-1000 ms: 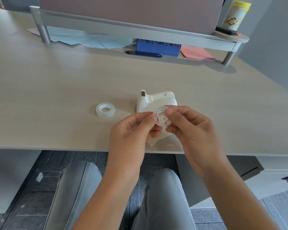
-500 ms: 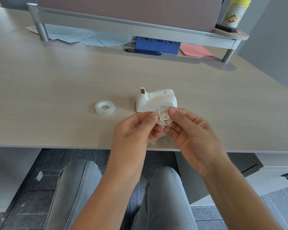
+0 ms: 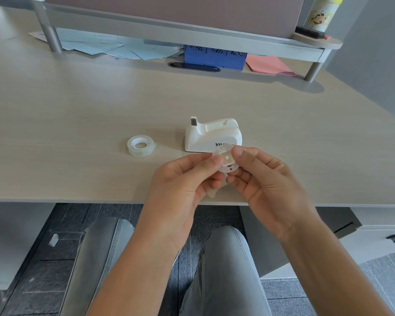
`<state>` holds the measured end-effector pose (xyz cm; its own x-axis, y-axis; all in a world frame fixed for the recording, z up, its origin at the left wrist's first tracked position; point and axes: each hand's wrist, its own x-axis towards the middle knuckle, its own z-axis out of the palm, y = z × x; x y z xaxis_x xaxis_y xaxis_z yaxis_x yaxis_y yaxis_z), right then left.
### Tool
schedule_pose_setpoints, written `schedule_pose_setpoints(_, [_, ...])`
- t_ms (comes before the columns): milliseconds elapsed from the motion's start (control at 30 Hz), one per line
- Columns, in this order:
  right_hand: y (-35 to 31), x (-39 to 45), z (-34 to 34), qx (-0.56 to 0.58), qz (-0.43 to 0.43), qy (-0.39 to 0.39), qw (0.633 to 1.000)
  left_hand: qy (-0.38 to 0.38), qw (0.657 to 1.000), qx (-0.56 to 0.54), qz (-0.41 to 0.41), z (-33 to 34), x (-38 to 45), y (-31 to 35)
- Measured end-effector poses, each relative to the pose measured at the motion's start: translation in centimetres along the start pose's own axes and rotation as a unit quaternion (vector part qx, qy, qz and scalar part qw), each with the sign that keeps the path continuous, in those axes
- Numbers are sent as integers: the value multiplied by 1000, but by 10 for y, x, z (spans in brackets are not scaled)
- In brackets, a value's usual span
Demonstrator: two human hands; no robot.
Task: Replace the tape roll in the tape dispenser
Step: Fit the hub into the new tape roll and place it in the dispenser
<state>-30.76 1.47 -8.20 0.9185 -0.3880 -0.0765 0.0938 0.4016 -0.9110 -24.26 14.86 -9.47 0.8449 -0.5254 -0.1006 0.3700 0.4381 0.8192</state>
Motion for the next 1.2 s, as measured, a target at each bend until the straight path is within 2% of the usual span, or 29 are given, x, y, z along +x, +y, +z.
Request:
schedule_pose_setpoints(267, [2,-2,3,39,23,-12,999,-18,1000,-6,0,0,0,2])
schedule_pose_setpoints(1200, [8,2,3,59,32,20,998,-13,1000,-10,-21,0,1,3])
